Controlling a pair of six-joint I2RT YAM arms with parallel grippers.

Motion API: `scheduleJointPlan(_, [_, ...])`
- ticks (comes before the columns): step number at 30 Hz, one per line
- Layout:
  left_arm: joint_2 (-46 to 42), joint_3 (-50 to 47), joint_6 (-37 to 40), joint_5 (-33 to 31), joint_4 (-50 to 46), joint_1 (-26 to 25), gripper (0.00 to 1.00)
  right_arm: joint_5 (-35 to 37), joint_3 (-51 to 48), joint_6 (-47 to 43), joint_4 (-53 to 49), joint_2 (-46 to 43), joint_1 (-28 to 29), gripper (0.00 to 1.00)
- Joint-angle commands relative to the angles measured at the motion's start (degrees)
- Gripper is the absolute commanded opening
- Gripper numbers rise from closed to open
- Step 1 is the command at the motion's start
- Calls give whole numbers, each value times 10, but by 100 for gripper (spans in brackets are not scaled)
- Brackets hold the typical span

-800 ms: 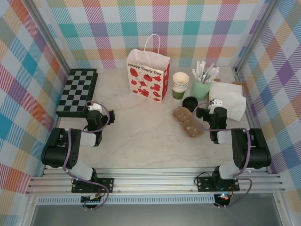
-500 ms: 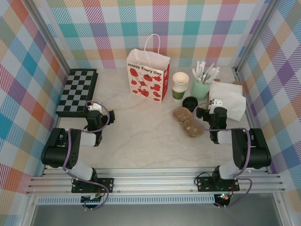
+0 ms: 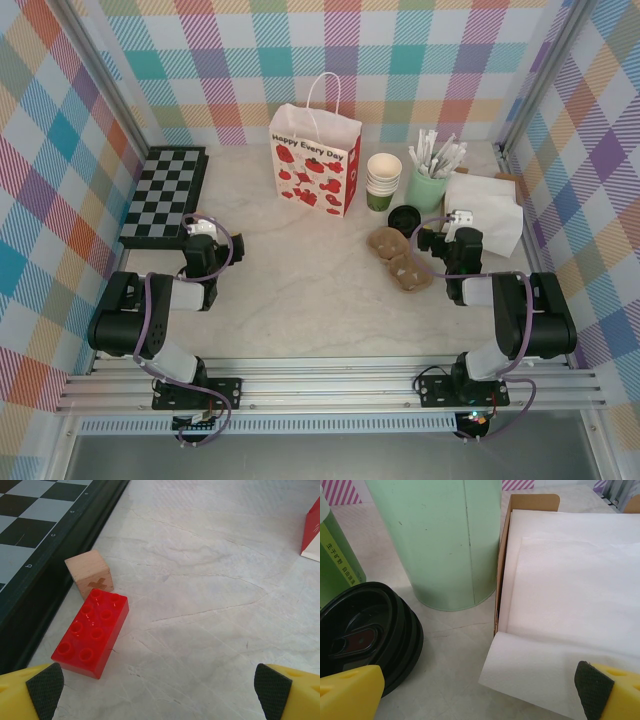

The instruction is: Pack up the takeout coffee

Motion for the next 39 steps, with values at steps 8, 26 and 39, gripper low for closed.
scheduleJointPlan(8, [-96,65,15,9,-161,-3,100,-9,-17,-4,14,-36,4,100])
scheduleJointPlan(26, [-232,276,-370,-49,-599,-176,100,-45,453,617,-798,-123,168,91])
scheduleJointPlan(39, [-168,322,-386,-40,-652,-176,100,55,750,736,-933,134,186,51])
